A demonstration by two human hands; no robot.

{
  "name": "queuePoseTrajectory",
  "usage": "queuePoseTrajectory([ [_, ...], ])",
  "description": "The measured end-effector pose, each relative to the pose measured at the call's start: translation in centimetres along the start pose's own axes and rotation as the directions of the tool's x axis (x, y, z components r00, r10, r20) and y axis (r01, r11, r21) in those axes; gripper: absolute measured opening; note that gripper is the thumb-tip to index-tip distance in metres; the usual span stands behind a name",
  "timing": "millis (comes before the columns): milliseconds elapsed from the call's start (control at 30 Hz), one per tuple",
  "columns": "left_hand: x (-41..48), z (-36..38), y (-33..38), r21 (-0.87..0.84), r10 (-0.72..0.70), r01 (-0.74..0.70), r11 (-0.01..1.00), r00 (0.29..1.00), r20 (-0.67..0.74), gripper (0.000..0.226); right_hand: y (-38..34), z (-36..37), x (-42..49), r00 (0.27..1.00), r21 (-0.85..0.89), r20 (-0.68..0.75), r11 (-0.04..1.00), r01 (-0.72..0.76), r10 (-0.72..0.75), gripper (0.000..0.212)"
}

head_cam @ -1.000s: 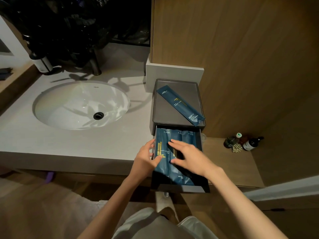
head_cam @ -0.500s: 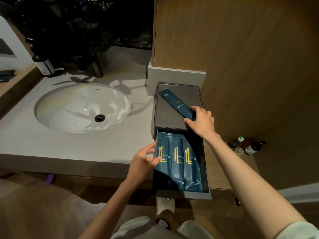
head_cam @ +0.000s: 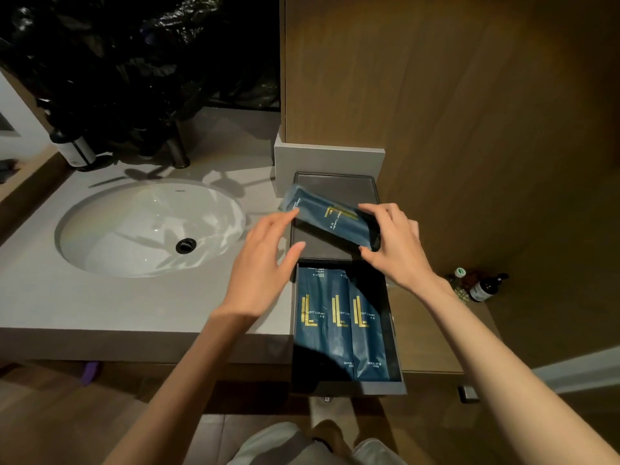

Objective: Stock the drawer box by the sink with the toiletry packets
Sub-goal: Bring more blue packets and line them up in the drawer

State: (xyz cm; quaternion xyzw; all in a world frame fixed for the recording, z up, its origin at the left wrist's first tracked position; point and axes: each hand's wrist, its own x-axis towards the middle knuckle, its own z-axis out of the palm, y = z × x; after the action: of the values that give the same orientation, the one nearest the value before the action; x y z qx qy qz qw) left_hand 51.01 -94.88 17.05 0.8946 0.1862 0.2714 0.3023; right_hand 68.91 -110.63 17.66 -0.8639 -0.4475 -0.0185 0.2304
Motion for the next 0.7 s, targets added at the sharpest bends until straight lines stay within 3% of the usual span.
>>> queuePoseTrajectory([
  [67,1.9,-0.4,0.5,0.101,0.110,-0.113,0.989,0.993,0.034,0.053,-0.7,-1.2,-1.0,0.994,-0.072,-0.005,0.992,0.108,-0.108,0.070],
  [167,4.2,-0.3,0.8,0.260,0.181,-0.234,0.937,0.961,0.211,0.056,-1.5,-2.6,-2.3,0.972,-0.131,0.028,0.963,0.236,-0.235,0.068],
  [300,5.6,0.0,1.0,0.171,0.208,-0.294,0.941,0.895,0.393,0.035,-2.1,-3.7,-3.4,0.937,-0.137,0.013,0.928,0.348,-0.349,0.062],
  [400,5.1,0.1,1.5,-0.010,0.139,-0.148,0.989,0.907,0.398,0.018,-1.9,-4.1,-4.0,0.935,-0.101,-0.012,0.931,0.351,-0.354,0.062],
  [533,3.9,0.3,1.7,-0.200,0.061,0.019,0.980,0.922,0.382,0.006,-1.6,-3.8,-4.7,0.950,-0.051,-0.131,0.959,0.279,-0.283,0.068],
  [633,2.7,0.7,1.7,-0.368,-0.055,0.193,0.909,0.933,0.355,0.006,-2.2,-3.3,-5.6,0.948,0.079,-0.294,0.986,0.148,-0.119,0.072],
  [700,1.6,1.2,1.9,-0.499,-0.190,0.352,0.792,0.919,0.346,0.006,-3.0,-2.8,-6.3,0.939,0.294,-0.341,0.954,0.058,0.048,0.069],
])
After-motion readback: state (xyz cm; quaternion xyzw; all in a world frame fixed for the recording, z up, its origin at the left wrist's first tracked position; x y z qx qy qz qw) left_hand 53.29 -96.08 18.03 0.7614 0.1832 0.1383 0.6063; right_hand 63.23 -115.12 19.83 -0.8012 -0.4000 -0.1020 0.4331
